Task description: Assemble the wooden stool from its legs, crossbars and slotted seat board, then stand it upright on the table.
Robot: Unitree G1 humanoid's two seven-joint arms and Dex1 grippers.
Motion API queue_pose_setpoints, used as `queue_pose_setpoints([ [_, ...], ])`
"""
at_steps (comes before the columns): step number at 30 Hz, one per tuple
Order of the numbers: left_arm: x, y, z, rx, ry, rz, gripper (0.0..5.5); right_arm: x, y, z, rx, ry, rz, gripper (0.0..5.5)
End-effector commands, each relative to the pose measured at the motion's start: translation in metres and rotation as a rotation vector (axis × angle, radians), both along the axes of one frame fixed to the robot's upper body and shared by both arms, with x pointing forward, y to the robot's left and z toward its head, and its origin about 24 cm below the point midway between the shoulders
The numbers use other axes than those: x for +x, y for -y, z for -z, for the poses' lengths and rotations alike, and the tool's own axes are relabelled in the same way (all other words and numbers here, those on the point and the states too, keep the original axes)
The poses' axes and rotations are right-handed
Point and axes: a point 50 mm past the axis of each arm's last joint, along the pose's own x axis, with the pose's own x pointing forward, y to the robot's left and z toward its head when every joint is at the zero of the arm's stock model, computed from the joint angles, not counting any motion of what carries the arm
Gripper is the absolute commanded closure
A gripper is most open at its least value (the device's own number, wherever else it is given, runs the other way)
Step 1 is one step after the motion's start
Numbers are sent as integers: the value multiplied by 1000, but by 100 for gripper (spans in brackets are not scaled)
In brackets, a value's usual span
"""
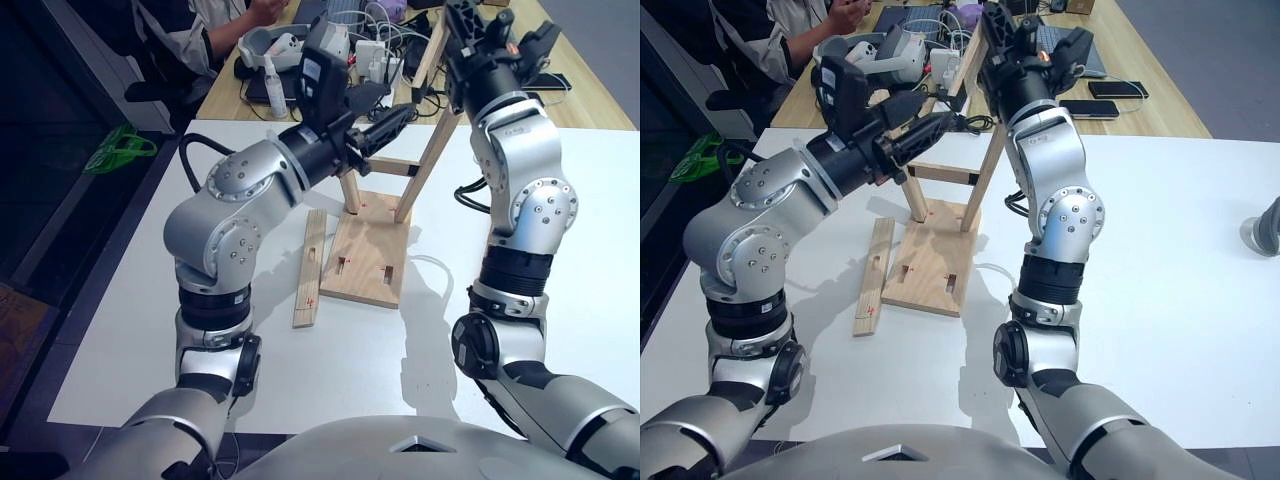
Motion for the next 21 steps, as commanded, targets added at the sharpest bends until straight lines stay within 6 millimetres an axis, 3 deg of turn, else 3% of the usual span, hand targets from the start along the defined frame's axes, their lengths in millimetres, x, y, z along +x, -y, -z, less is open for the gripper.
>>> queue_pose_setpoints([
  [1,5,10,-9,-41,-17,6,298,-11,-36,1,126,-41,-118,422],
  [9,18,17,-17,-65,-20,-29,298,-13,-29,2,127,-46,-106,422],
  [16,17,17,-19,-53,0,-27,298,-13,-22,4,126,-54,-90,422],
  [21,16,17,-24,-92,27,-24,375,-12,-16,6,119,-55,-70,422],
])
